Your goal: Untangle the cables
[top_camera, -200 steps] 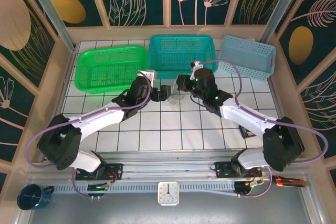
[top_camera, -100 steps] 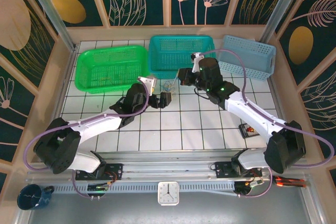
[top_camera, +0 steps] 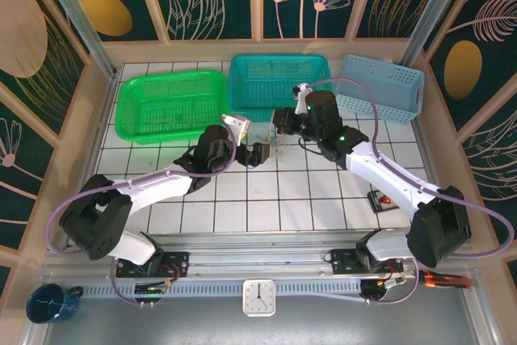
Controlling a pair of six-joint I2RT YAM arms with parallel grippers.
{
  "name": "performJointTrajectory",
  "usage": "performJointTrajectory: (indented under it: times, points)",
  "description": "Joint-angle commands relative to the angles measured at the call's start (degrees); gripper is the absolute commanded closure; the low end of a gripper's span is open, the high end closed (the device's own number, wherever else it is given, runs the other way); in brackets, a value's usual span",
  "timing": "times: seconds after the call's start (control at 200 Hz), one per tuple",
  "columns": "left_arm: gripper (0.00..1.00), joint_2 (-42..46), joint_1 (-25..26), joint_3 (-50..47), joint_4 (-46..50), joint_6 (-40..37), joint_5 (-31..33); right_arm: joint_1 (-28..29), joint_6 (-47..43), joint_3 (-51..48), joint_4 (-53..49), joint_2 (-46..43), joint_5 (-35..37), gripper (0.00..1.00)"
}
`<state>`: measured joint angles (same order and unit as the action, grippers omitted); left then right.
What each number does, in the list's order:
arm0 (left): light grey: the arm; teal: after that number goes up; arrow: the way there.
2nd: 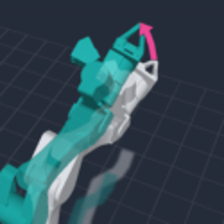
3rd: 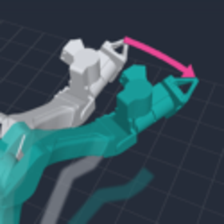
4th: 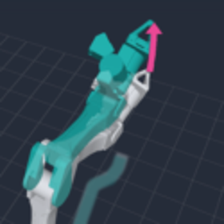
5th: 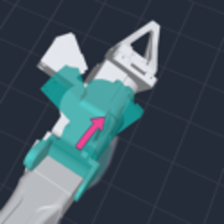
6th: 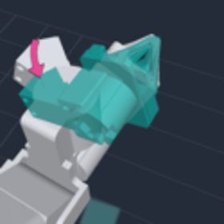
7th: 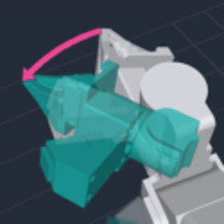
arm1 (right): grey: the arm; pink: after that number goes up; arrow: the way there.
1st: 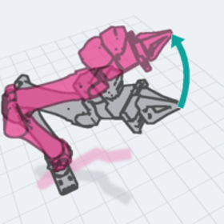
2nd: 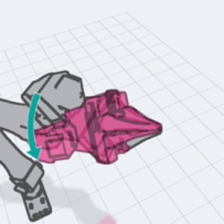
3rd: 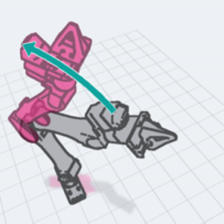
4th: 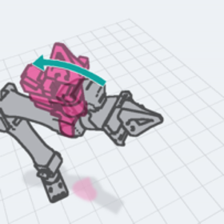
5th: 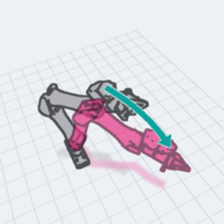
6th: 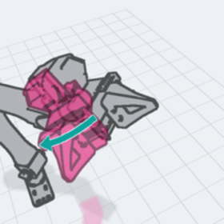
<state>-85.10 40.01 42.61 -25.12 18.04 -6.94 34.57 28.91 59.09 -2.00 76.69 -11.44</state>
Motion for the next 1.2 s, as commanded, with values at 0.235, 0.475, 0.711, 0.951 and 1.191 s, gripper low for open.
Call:
performJointTrajectory:
  times: [0.235,0.475,0.711,0.951,1.191]
  points:
    - [0.07,-6.2,-0.1,3.2,-10.2,-1.4,-1.8,3.2,1.2,1.3,1.0,-2.0,-1.6,1.00]
    - [0.46,-10.5,-0.2,1.1,-14.5,0.4,-4.7,3.9,3.2,2.4,2.3,-5.3,-0.6,1.00]
    - [0.58,-12.0,-0.2,-3.4,-17.9,2.6,-6.7,3.7,5.5,5.5,4.9,-8.3,-0.1,1.00]
    - [0.61,-12.8,-0.2,-7.3,-20.6,4.4,-6.9,2.7,7.1,11.5,8.0,-8.6,-2.3,1.00]
    - [0.63,-15.5,-0.1,-9.4,-21.9,5.2,-6.8,-0.1,9.8,15.7,12.2,-8.8,-3.8,1.00]
